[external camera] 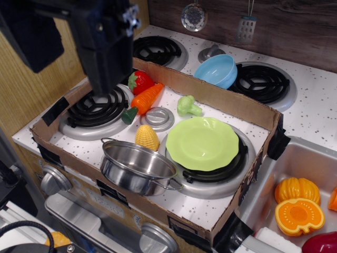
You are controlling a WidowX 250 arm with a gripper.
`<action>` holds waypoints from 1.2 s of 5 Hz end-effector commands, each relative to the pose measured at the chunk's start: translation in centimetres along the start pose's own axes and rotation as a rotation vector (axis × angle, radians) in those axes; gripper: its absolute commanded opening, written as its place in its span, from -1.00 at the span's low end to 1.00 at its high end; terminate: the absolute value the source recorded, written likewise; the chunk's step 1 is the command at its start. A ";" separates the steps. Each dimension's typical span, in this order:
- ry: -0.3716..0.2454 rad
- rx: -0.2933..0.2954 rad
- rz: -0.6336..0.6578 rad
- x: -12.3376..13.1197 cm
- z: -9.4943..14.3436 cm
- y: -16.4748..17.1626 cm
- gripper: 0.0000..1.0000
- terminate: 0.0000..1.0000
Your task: Put broccoli in pot
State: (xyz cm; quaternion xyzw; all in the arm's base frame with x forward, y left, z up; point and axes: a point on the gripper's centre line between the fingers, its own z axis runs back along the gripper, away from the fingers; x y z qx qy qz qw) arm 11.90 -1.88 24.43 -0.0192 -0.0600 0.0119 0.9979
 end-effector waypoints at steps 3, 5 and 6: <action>-0.036 -0.018 -0.131 9.7 -3.8 0.5 1.00 -1.00; -0.080 -0.093 -0.180 12.9 -8.1 1.1 1.00 -1.00; -0.119 -0.106 -0.181 13.4 -10.2 1.4 1.00 -1.00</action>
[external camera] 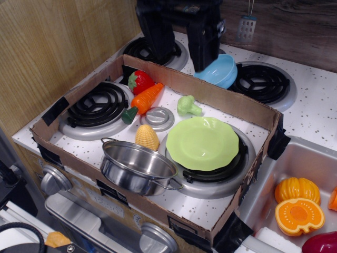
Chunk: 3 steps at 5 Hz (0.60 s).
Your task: Put broccoli in pot
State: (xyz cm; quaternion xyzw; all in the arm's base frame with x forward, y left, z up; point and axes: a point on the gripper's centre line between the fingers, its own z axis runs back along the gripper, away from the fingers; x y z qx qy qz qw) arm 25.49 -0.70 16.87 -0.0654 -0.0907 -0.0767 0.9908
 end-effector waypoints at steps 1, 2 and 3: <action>-0.119 -0.008 -0.021 1.3 -3.7 2.0 1.00 -1.00; -0.137 -0.023 -0.035 2.2 -5.2 3.3 1.00 -1.00; -0.135 -0.022 -0.032 4.4 -5.9 4.2 1.00 -1.00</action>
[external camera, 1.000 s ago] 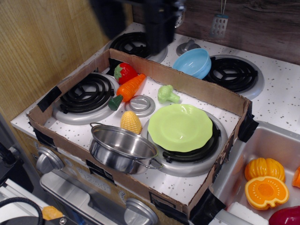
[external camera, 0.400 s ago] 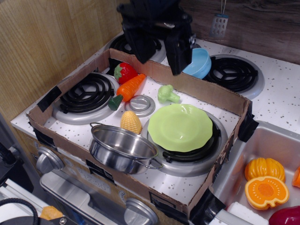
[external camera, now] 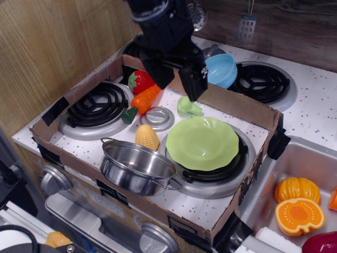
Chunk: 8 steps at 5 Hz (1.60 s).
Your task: Put broccoli in pot
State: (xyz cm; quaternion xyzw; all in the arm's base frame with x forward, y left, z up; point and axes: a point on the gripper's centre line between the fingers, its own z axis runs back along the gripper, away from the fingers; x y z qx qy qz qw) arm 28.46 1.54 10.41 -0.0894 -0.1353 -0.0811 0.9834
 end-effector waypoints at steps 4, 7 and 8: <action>-0.069 0.070 0.082 4.4 -3.1 3.8 1.00 -1.00; -0.095 0.091 0.170 4.1 -5.2 4.5 1.00 -1.00; -0.100 0.087 0.177 3.8 -6.2 4.5 1.00 -1.00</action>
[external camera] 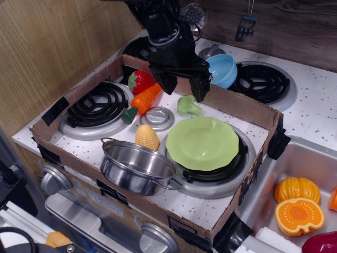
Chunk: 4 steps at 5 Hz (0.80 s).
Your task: Put broccoli in pot
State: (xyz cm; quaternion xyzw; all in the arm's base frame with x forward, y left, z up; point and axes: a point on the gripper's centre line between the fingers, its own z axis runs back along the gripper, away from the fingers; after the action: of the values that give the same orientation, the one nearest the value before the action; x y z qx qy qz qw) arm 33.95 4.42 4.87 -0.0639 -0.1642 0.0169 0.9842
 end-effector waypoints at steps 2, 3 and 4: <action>-0.032 -0.010 -0.012 0.3 -1.8 -0.1 1.00 -1.00; -0.030 -0.013 -0.022 0.6 -2.0 0.1 1.00 -1.00; -0.031 -0.018 -0.026 0.8 -2.4 0.3 1.00 -1.00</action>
State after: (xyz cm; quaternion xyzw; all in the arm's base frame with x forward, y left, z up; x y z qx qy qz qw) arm 34.53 4.29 1.58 -0.0764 -0.1598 0.0095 0.9841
